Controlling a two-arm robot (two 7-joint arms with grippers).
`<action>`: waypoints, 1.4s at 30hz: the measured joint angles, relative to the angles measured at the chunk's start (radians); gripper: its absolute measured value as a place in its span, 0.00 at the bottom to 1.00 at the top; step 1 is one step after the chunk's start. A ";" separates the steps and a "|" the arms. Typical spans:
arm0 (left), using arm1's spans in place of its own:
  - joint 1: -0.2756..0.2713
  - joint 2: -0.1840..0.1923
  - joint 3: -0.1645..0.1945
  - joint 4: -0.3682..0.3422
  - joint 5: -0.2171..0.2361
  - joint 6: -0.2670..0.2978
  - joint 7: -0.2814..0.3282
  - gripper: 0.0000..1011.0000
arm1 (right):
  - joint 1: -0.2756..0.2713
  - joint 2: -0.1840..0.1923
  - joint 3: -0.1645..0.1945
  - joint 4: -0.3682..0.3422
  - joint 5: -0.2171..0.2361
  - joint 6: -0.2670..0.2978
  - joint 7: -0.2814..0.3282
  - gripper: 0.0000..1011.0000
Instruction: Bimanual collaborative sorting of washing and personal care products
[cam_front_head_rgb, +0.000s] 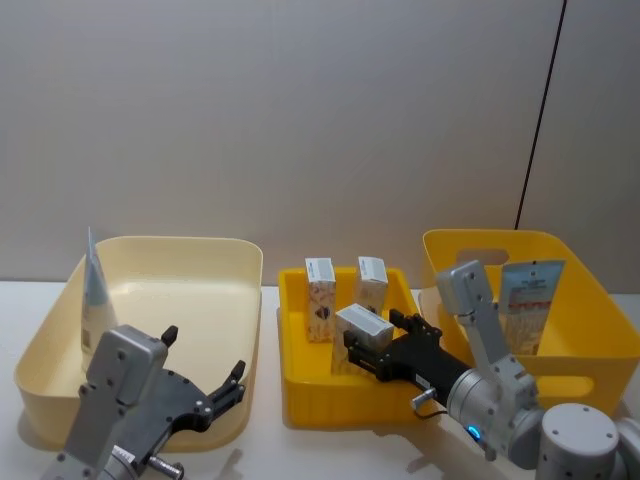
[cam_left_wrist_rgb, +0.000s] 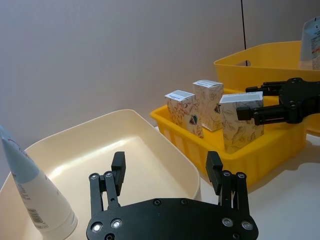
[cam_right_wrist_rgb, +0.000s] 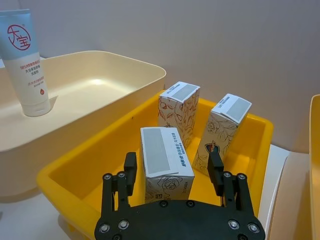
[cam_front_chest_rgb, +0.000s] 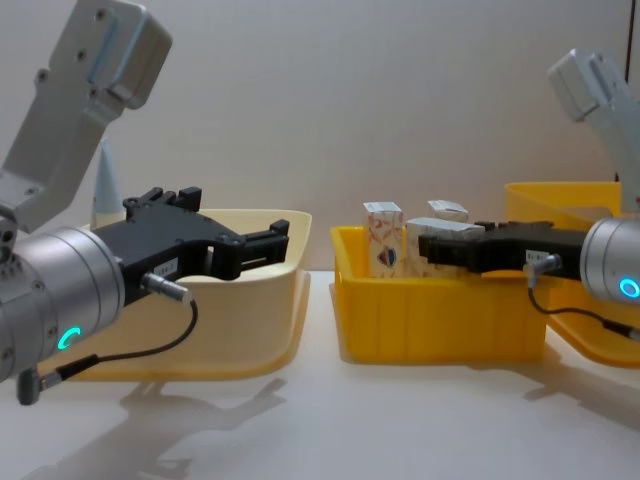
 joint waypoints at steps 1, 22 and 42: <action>0.000 0.000 0.000 0.000 0.000 0.000 0.000 0.99 | 0.001 0.000 0.000 0.001 0.000 0.001 0.000 0.86; 0.000 0.000 0.000 0.000 0.000 0.000 0.000 0.99 | 0.009 -0.004 -0.001 0.015 -0.006 0.006 -0.004 0.45; 0.000 0.000 0.000 0.000 0.000 0.000 0.000 0.99 | 0.003 -0.034 0.089 0.003 0.057 -0.175 -0.012 0.45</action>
